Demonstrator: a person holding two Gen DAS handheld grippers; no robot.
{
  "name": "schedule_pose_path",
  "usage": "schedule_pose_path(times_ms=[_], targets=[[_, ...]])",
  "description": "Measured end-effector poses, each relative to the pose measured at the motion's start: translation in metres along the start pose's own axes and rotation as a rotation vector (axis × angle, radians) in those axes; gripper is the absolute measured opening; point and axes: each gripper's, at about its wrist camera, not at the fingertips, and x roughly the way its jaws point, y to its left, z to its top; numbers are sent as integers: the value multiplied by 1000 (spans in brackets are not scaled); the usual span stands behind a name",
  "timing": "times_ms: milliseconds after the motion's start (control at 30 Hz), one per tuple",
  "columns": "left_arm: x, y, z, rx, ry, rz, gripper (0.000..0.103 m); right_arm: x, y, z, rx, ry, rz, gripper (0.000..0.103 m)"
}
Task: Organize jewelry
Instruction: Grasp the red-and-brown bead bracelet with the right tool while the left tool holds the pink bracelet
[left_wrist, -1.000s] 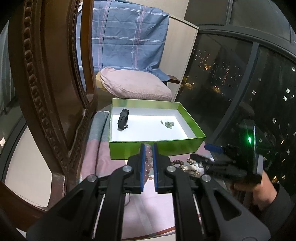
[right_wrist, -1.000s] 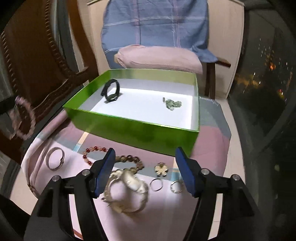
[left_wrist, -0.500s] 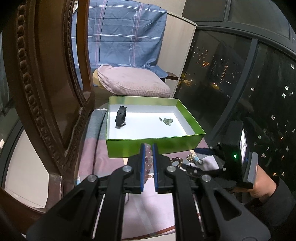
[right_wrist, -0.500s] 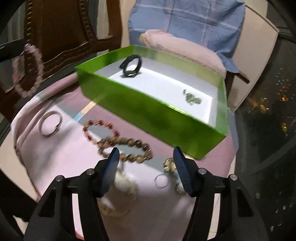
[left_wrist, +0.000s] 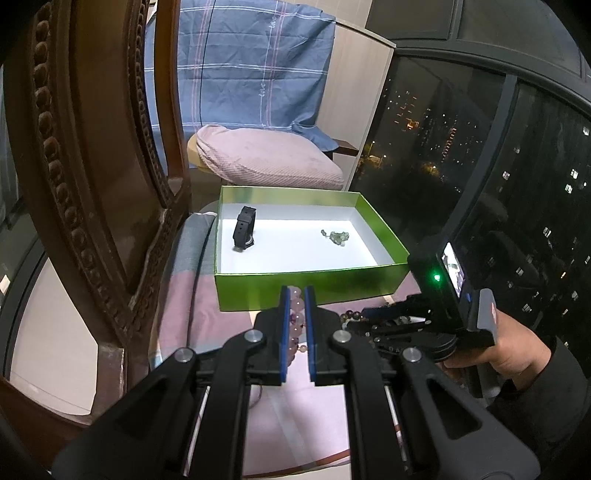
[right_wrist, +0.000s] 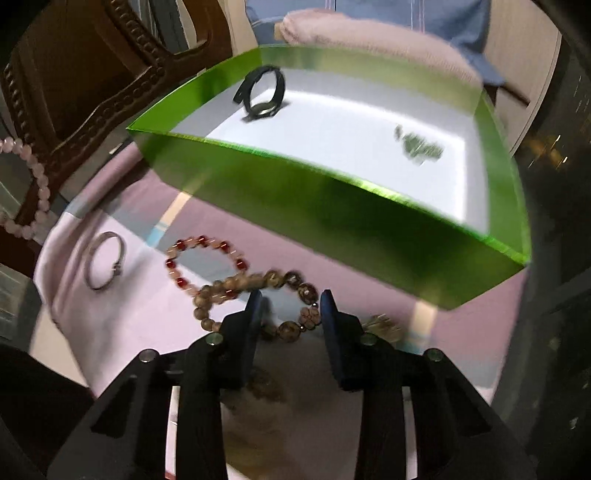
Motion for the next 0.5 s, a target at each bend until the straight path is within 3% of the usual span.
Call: schedule_pose_path(times_ms=[200,400,500], targets=[[1,-3,-1,8,5,-2,8,0,-5,7,64,41,17,35],[5,-3,0,6,11,1,8,6,11,11,-43,57,-128,34],[8,-7,-1,13,15,-1,8,9,15,15,-58,65,-128,19]])
